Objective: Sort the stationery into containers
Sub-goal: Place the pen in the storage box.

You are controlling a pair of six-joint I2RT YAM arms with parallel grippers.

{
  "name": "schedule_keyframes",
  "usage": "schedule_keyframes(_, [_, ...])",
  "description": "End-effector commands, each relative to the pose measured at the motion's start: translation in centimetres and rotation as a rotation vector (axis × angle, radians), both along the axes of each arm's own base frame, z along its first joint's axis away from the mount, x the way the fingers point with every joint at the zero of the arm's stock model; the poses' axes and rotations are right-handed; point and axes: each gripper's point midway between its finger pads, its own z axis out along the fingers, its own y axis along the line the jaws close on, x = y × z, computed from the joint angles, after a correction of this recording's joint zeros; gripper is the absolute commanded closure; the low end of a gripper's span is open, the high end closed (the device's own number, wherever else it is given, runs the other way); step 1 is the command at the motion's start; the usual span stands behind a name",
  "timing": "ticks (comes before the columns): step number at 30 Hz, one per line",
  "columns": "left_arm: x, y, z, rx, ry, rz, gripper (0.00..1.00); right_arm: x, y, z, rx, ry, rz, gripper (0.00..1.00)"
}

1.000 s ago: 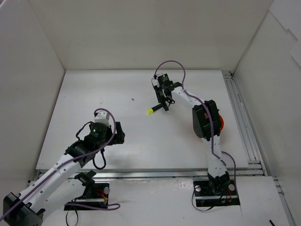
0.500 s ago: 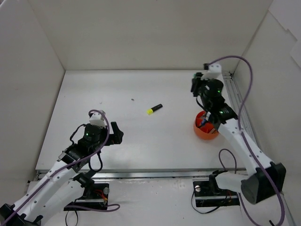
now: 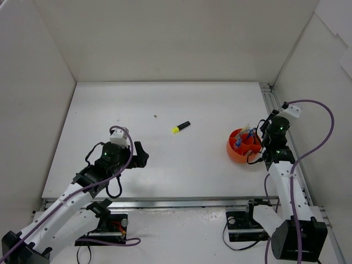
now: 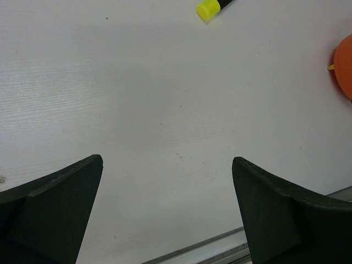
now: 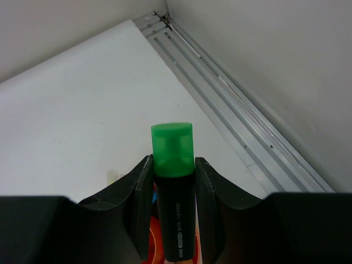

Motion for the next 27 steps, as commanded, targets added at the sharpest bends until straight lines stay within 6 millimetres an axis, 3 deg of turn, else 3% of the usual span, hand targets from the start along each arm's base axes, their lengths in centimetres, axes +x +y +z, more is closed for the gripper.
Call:
schedule_keyframes(1, [0.9, -0.4, 1.6, -0.024, -0.061, -0.006, 0.00, 1.2, -1.3, 0.2, 0.024, -0.061, -0.065, 1.00])
schedule_keyframes(6, [1.1, -0.1, 1.7, -0.027, -0.065, 0.011, 0.00, 2.5, -1.2, -2.8, 0.041, -0.003, -0.052, 1.00])
schedule_keyframes(8, [1.1, -0.2, 1.8, -0.030, -0.067, 0.009, 0.00, 3.1, -0.6, -3.2, 0.058, -0.020, -0.015, 1.00])
schedule_keyframes(15, [1.2, -0.2, 1.6, -0.032, -0.063, 0.014, 0.00, 3.6, 0.0, -6.4, 0.097, 0.027, 0.001, 1.00])
schedule_keyframes(20, [1.2, -0.4, 1.5, -0.034, -0.057, 0.006, 0.00, 3.8, -0.3, -7.3, 0.076, 0.039, -0.022, 0.96])
schedule_keyframes(27, [1.1, -0.3, 1.5, -0.036, -0.059, 0.007, 0.00, 3.1, 1.2, -7.5, 0.047, 0.063, -0.033, 0.88])
